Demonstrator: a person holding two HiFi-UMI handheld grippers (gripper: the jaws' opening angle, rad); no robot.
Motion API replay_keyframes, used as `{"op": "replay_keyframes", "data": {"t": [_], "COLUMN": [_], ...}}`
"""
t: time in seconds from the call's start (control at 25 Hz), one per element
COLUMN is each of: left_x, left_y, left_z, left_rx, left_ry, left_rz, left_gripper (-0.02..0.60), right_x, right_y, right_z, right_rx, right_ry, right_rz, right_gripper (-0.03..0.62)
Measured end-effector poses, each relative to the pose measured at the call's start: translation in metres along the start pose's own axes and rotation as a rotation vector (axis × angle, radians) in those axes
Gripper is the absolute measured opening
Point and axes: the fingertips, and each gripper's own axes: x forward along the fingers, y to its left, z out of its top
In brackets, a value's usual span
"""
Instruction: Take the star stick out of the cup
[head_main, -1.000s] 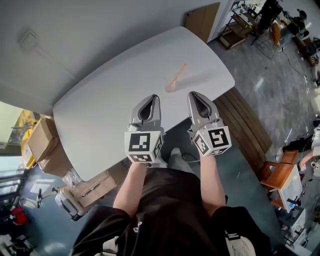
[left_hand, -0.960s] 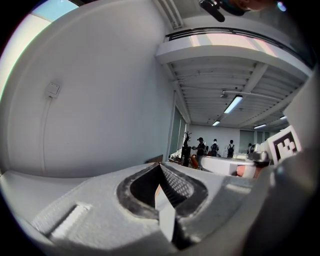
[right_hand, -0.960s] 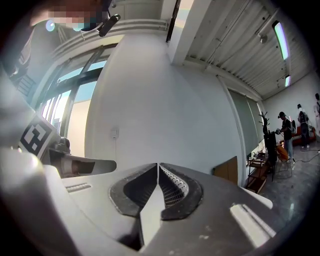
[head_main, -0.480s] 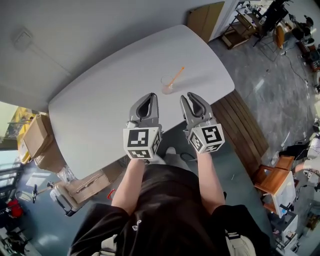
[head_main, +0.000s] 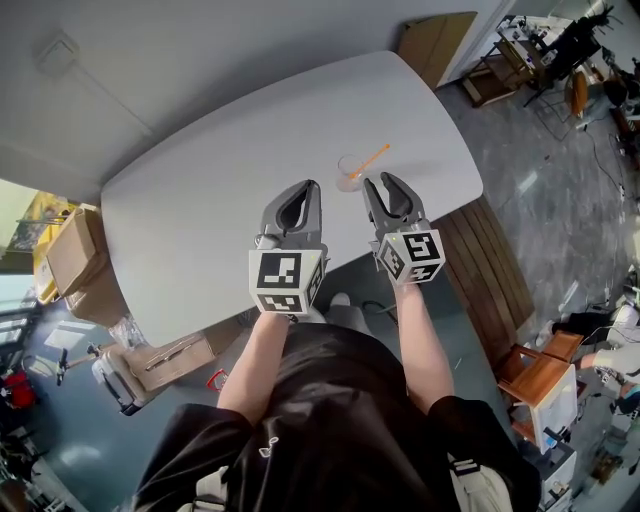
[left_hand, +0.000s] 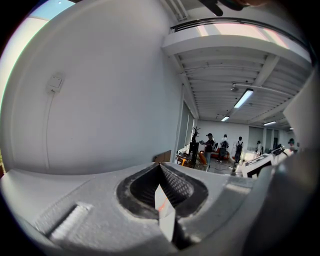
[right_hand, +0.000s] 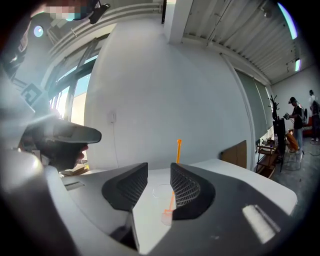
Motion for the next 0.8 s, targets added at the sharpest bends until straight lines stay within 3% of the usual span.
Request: {"op": "replay_keyframes", "data": {"t": [0.36, 0.68, 0.8], "left_x": [-0.003, 0.001, 0.001], "left_y": [0.016, 0.024, 0.026], "left_z": [-0.004, -0.004, -0.005], "left_rx": [0.001, 0.006, 0.009], "left_ry": [0.013, 0.02, 0.025], "left_rz": [0.024, 0.037, 0.037], "left_gripper": [0.0, 0.0, 0.0], "right_x": [0.045, 0.064, 0.067], "right_y": [-0.017, -0.032, -0.033], "right_z": [-0.028, -0.037, -0.036], "right_rx": [-0.061, -0.019, -0.012], "right_ry": [0.09, 0.106, 0.098], "right_rz": [0.019, -0.007, -0.018], "right_gripper": [0.154, 0.149, 0.108]}}
